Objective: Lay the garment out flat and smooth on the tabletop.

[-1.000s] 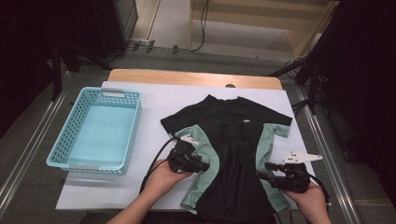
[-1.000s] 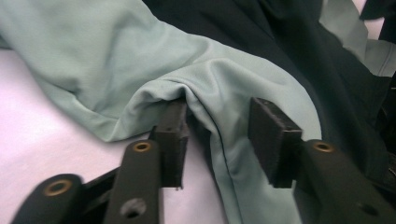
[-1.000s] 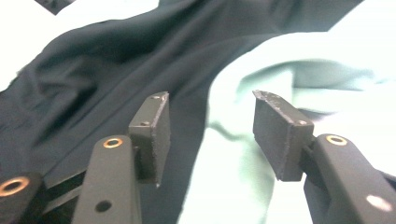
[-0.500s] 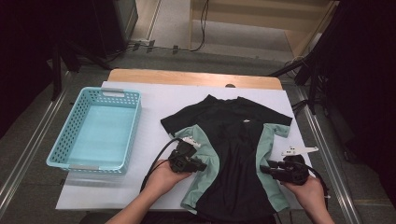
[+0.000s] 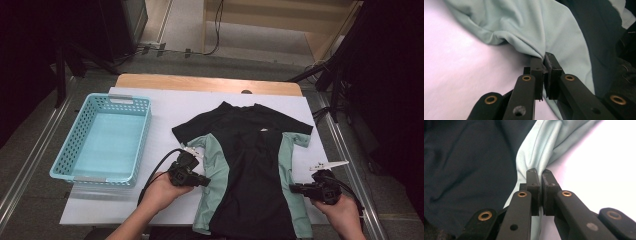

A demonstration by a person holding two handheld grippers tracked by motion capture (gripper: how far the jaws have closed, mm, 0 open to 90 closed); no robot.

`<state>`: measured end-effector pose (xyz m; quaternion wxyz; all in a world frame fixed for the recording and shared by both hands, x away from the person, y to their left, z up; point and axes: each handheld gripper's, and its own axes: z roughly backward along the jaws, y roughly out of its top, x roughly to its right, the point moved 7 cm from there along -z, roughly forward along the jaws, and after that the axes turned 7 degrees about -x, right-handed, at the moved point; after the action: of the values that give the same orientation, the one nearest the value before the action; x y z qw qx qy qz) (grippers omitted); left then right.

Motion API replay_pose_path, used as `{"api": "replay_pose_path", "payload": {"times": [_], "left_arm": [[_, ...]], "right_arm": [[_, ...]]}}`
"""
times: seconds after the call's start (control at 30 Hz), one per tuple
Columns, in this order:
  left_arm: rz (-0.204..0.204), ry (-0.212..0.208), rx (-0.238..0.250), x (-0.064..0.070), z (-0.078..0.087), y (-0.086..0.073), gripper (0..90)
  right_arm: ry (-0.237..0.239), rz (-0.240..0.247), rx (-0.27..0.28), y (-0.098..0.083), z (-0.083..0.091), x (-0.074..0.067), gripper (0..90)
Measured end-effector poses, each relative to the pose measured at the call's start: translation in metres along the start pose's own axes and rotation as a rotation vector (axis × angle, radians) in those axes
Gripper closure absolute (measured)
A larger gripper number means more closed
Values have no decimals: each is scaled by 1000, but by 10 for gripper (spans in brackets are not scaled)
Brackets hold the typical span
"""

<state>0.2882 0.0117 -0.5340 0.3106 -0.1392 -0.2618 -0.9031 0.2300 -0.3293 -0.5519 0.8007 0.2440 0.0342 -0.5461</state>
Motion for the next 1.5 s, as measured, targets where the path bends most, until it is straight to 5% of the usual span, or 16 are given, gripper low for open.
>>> {"api": "replay_pose_path", "payload": {"times": [0.47,0.6,0.77,0.93,1.03,1.5], "left_arm": [[3,-6,-51,2,4,-20,878],[1,-21,-56,5,4,-26,874],[8,-14,-7,5,15,-28,815],[22,20,62,-2,25,-23,754],[26,46,85,-6,27,-19,712],[18,88,135,-14,22,-2,591]], "right_arm": [[-34,-28,-4,-13,5,10,836],[-12,-49,-4,-17,8,11,830],[-5,-104,64,-20,22,14,728],[-52,-34,157,-11,25,15,619],[-71,-4,180,-7,24,17,609],[-100,-30,227,19,17,32,585]]}}
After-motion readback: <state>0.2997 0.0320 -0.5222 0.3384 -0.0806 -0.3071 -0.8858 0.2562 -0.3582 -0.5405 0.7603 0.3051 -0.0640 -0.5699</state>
